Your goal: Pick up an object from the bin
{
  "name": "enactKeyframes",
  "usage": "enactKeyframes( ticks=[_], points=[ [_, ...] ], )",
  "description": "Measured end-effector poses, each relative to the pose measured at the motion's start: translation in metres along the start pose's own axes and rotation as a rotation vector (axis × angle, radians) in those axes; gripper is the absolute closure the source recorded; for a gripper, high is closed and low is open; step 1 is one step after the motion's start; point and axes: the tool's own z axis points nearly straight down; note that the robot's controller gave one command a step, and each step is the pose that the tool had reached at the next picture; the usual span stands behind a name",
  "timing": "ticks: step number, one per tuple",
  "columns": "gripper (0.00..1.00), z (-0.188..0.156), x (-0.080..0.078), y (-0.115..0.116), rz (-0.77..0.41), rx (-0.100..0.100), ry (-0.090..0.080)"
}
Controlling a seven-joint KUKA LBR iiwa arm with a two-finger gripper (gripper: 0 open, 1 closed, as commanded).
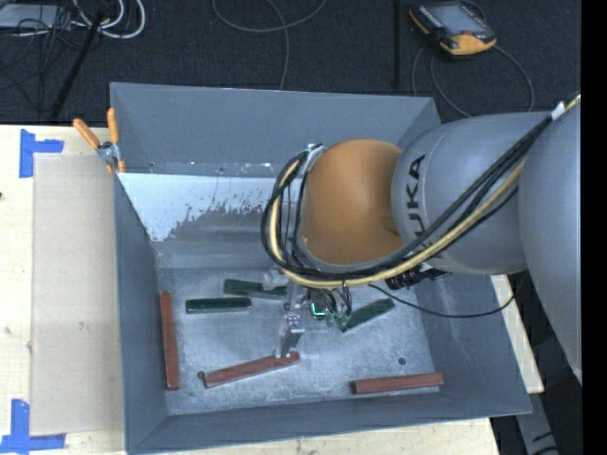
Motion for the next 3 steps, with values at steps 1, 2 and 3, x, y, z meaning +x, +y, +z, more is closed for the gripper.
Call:
enactKeyframes(
  ticks=[1, 2, 3],
  points=[
    [0.0, -0.003, -0.002, -0.001, 0.003, -0.001, -0.007],
    [0.0, 0.079, 0.049, 0.023, -0.082, 0.0, -0.008],
    [0.0, 0.0, 0.046, 0.025, -0.141, 0.0, -0.011]
  ],
)
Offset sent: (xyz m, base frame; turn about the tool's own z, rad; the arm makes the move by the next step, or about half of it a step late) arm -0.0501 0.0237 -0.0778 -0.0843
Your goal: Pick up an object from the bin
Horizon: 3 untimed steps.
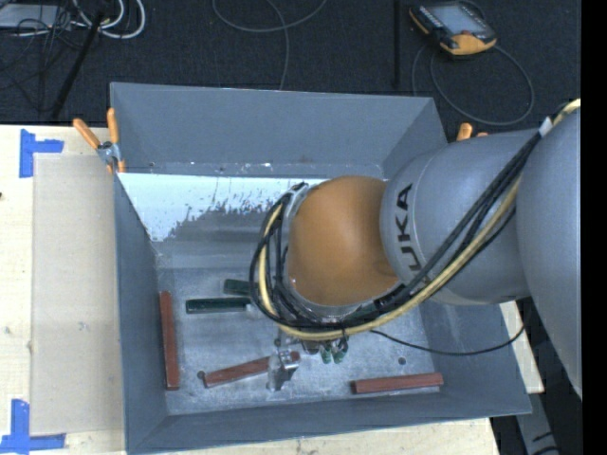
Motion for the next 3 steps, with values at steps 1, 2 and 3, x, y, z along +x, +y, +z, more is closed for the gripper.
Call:
enactKeyframes(
  ticks=[1, 2, 3],
  points=[
    [0.0, 0.077, 0.003, -0.002, 0.058, 0.0, 0.002],
    [0.0, 0.084, -0.002, -0.001, 0.064, -0.002, -0.003],
    [1.0, 0.073, -0.001, -0.002, 0.063, -0.003, -0.01]
  ],
)
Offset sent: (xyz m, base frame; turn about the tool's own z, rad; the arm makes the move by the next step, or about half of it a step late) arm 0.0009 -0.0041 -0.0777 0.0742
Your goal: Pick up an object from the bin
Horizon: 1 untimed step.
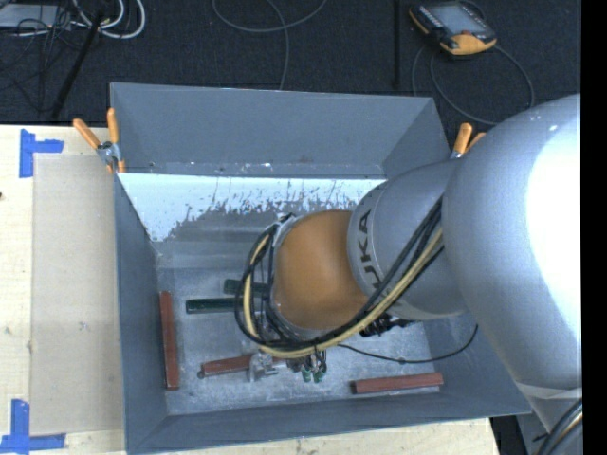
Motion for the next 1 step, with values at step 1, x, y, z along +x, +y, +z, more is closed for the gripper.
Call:
enactKeyframes(
  ticks=[1],
  points=[
    [1.0, 0.0, 0.0, 0.0, 0.0, 0.0, 0.0]
  ],
)
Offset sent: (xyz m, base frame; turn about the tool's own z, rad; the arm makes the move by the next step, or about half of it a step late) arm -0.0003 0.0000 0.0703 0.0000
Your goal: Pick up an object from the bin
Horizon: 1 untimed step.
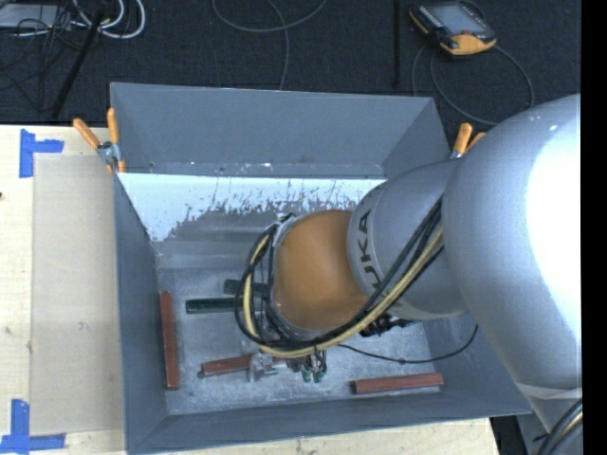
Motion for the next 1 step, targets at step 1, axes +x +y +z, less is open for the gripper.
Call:
enactKeyframes(
  ticks=[1],
  points=[
    [1.0, -0.0028, 0.0014, -0.0004, 0.0, 0.001, 0.006]
  ],
)
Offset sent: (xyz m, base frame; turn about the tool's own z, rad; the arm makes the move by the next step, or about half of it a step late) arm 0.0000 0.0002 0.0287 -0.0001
